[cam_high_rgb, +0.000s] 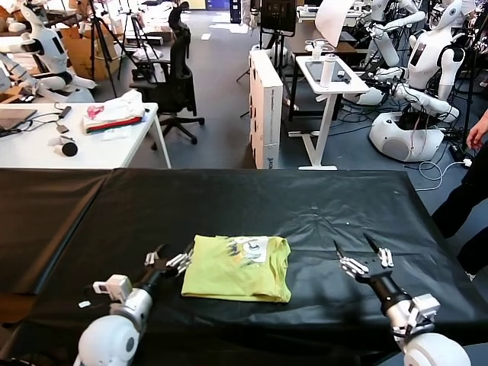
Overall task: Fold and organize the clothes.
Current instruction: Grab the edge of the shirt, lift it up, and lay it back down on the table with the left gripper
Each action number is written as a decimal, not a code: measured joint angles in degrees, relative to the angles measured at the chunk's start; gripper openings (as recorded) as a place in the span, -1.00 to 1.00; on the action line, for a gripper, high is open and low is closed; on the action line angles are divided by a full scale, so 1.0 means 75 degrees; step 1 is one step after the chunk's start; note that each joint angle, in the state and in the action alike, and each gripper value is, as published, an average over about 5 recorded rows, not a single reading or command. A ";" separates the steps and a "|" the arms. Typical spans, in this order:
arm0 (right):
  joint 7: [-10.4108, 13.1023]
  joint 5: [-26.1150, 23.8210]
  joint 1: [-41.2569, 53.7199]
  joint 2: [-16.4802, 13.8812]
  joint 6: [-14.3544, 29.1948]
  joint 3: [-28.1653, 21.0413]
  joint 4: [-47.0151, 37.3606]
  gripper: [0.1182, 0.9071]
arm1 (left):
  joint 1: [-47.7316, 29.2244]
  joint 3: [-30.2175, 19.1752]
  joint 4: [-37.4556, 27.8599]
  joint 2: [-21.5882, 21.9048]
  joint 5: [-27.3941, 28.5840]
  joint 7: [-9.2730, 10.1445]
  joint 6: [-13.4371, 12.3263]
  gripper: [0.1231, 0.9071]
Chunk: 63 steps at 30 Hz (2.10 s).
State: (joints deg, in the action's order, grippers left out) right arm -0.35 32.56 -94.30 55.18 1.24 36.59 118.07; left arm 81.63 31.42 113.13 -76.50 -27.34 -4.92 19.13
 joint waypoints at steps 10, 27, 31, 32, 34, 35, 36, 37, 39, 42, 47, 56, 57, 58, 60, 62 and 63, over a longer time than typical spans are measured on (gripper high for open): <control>0.0006 0.0023 -0.0061 -0.0047 -0.0038 0.0125 0.0002 1.00 | 0.0182 -0.0068 -0.0070 -0.0821 0.0030 -0.0019 -0.0117 1.00; 0.0010 0.0029 -0.0015 -0.0093 -0.0076 0.0112 -0.0026 1.00 | 0.0433 -0.0032 -0.0366 -0.1283 -0.0420 -0.0120 -0.0248 0.57; 0.0018 0.0016 0.0031 -0.0096 -0.0096 0.0090 -0.0045 1.00 | 0.0460 -0.0025 -0.0369 -0.1336 -0.0532 -0.0144 -0.0253 0.16; 0.0020 0.0011 0.0041 -0.0094 -0.0101 0.0082 -0.0054 1.00 | 0.0458 -0.0025 -0.0368 -0.1350 -0.0556 -0.0144 -0.0254 0.02; 0.0024 0.0000 0.0056 -0.0084 -0.0110 0.0070 -0.0072 1.00 | 0.0450 -0.0024 -0.0361 -0.1377 -0.0620 -0.0131 -0.0252 -0.32; 0.0028 -0.0005 0.0063 -0.0078 -0.0114 0.0066 -0.0080 1.00 | 0.0444 -0.0023 -0.0352 -0.1391 -0.0657 -0.0120 -0.0245 -0.47; 0.0032 -0.0009 0.0068 -0.0071 -0.0118 0.0062 -0.0088 1.00 | 0.0437 -0.0020 -0.0340 -0.1406 -0.0687 -0.0109 -0.0238 -0.63; 0.0039 -0.0014 0.0074 -0.0062 -0.0121 0.0060 -0.0095 1.00 | 0.0433 -0.0015 -0.0324 -0.1419 -0.0711 -0.0099 -0.0230 -0.74; 0.0059 -0.0025 0.0087 -0.0040 -0.0126 0.0060 -0.0110 1.00 | 0.0429 0.0009 -0.0278 -0.1437 -0.0747 -0.0082 -0.0211 -0.84; 0.0106 -0.0050 0.0109 -0.0003 -0.0134 0.0058 -0.0140 1.00 | 0.0417 0.0096 -0.0179 -0.1413 -0.0783 -0.0063 -0.0180 -0.81; 0.0158 -0.0107 0.0209 0.0056 -0.0164 -0.0007 -0.0211 1.00 | 0.0333 0.0357 0.0016 -0.1209 -0.0778 -0.0015 -0.0111 -0.83; 0.0193 -0.0178 0.0414 0.0128 -0.0222 -0.0212 -0.0371 1.00 | 0.0375 0.1571 0.0449 -0.0129 -0.1478 0.0076 0.0098 -0.83; 0.0195 -0.0179 0.0428 0.0133 -0.0224 -0.0227 -0.0386 1.00 | 0.0413 0.1749 0.0497 0.0036 -0.1570 0.0079 0.0106 -0.83; 0.0195 -0.0180 0.0440 0.0138 -0.0226 -0.0242 -0.0402 1.00 | 0.0450 0.1930 0.0541 0.0202 -0.1663 0.0088 0.0114 -0.83; 0.0197 -0.0186 0.0466 0.0155 -0.0227 -0.0271 -0.0434 1.00 | 0.0520 0.2318 0.0638 0.0551 -0.1859 0.0130 0.0153 -0.83; 0.0198 -0.0203 0.0496 0.0183 -0.0229 -0.0311 -0.0467 1.00 | 0.0552 0.2711 0.0760 0.0894 -0.2087 0.0224 0.0238 -0.83; 0.0198 -0.0214 0.0509 0.0201 -0.0231 -0.0333 -0.0479 1.00 | 0.0548 0.2897 0.0838 0.1059 -0.2210 0.0293 0.0300 -0.83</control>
State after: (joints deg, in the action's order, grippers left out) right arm 1.13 30.96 -90.48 56.68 -0.49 34.09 114.48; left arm 85.74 53.15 119.42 -68.56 -43.92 -2.72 21.38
